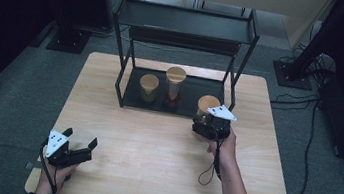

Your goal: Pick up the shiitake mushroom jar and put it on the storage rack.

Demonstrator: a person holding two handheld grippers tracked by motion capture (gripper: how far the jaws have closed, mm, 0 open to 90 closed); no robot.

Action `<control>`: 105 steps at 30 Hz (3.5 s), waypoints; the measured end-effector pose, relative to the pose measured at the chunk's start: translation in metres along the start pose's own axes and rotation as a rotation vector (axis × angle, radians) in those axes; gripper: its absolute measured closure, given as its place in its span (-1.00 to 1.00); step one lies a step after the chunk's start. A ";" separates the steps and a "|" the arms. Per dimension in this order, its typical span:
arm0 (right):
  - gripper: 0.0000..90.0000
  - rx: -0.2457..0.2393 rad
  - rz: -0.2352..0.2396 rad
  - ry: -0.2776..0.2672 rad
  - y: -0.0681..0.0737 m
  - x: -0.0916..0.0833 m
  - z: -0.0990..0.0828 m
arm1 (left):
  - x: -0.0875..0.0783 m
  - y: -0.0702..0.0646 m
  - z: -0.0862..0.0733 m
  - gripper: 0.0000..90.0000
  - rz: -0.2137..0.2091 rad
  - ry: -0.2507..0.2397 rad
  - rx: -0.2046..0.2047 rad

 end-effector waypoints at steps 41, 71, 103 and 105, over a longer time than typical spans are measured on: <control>-0.45 0.046 -0.028 0.014 -0.015 0.039 0.043 | 0.000 0.001 0.000 -0.99 0.015 0.000 -0.002; -0.45 0.073 -0.070 0.039 -0.023 0.085 0.046 | 0.000 0.000 0.000 -0.99 0.010 0.001 0.000; -1.00 0.128 -0.029 -0.019 -0.021 0.091 0.048 | 0.001 -0.001 0.000 -0.99 0.011 0.006 0.012; -1.00 0.119 -0.016 -0.019 -0.018 0.091 0.048 | 0.001 -0.001 0.000 -0.99 0.013 0.004 0.013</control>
Point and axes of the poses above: each handheld gripper's, and its own axes: x roughly forward along the jaws, z roughly out of its top, y roughly to its left, the point moved 9 cm from there along x, roughly forward along the jaws, and after that the axes turned 2 degrees about -y, right-handed, at the moved point
